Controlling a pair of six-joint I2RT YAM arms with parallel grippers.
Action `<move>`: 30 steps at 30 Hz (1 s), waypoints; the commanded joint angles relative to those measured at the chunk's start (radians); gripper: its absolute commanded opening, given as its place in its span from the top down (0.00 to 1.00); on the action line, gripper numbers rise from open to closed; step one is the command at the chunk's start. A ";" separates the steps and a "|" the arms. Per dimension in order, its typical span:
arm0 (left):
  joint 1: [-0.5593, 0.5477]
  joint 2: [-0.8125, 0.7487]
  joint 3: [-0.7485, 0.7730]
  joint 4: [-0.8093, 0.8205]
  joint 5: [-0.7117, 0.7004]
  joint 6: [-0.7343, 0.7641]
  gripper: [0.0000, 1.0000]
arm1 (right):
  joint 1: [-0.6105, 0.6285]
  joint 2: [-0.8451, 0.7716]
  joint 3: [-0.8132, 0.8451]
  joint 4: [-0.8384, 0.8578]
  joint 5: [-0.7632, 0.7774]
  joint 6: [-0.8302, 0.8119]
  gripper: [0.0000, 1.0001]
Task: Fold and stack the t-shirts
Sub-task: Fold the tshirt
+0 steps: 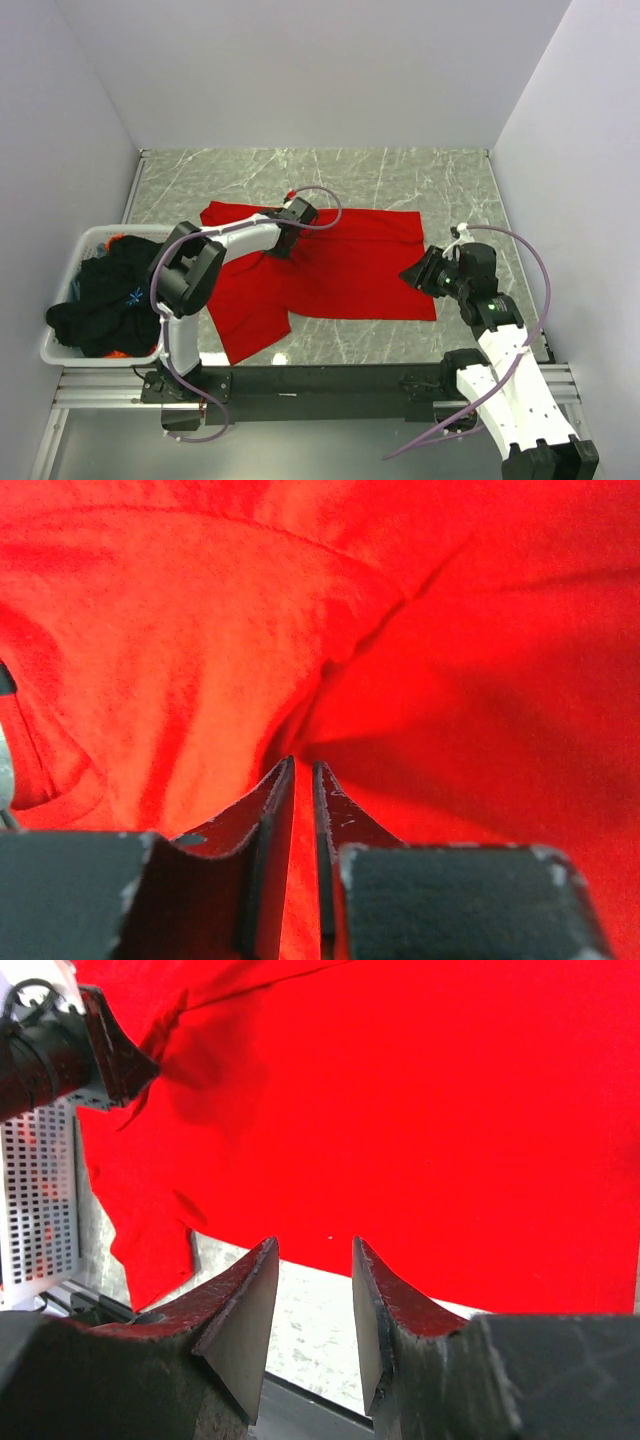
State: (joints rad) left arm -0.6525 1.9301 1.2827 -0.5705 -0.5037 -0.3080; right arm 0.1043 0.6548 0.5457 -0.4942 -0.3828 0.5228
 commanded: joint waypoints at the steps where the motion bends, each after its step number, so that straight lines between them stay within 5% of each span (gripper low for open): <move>1: 0.013 0.010 0.053 0.012 -0.050 0.024 0.80 | 0.003 0.002 -0.023 0.029 0.009 -0.003 0.57; 24: 0.033 0.064 0.067 0.020 -0.004 0.046 0.73 | 0.003 0.023 -0.058 0.066 -0.014 0.006 0.57; 30: 0.033 0.053 0.056 0.023 0.002 0.050 0.87 | 0.003 0.025 -0.058 0.071 -0.015 0.016 0.57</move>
State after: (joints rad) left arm -0.6212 1.9907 1.3365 -0.5610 -0.5247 -0.2703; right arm 0.1043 0.6777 0.4946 -0.4625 -0.3878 0.5339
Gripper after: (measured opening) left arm 0.145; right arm 0.427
